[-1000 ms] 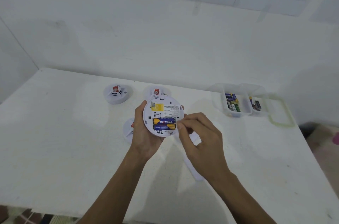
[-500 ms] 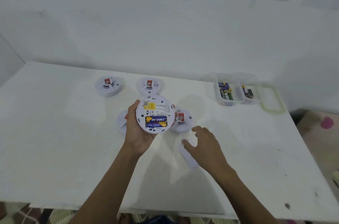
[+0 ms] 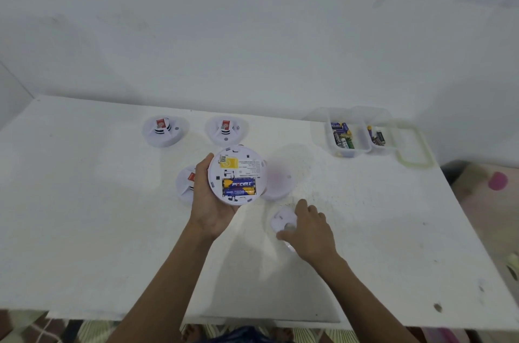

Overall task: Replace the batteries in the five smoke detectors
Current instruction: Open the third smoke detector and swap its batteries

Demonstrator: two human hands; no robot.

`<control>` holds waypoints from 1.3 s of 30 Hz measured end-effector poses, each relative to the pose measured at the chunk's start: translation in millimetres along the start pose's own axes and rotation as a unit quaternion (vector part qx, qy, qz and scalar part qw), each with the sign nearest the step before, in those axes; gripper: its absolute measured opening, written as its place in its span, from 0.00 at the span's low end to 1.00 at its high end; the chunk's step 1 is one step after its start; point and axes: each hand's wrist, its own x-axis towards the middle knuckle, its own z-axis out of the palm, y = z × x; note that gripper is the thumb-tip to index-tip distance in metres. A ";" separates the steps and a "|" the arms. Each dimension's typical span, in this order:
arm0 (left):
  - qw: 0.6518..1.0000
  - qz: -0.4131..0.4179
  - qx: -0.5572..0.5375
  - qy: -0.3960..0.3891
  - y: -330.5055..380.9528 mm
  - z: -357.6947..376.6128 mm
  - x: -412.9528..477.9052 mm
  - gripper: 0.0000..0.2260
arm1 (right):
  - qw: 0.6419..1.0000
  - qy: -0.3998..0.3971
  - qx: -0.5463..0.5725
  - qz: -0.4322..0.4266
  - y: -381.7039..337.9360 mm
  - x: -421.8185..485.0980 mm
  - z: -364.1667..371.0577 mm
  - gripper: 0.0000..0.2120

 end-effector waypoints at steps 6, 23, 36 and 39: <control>1.000 -0.010 -0.014 0.000 1.0 -2.4 1.6 0.39 | 0.987 -0.036 0.125 -0.089 0.6 -1.8 -18.6 0.17; 0.999 0.049 0.005 -0.015 2.4 8.8 -1.1 0.24 | 0.915 0.104 0.323 -0.217 -77.6 -35.6 -96.1 0.15; 0.998 0.026 0.024 0.059 5.9 27.7 -3.6 0.26 | 0.884 0.382 0.052 -0.263 -111.5 -23.3 -64.7 0.22; 0.998 0.033 0.019 0.052 7.3 34.3 -5.8 0.29 | 0.885 0.391 0.035 -0.251 -115.5 -21.6 -57.5 0.22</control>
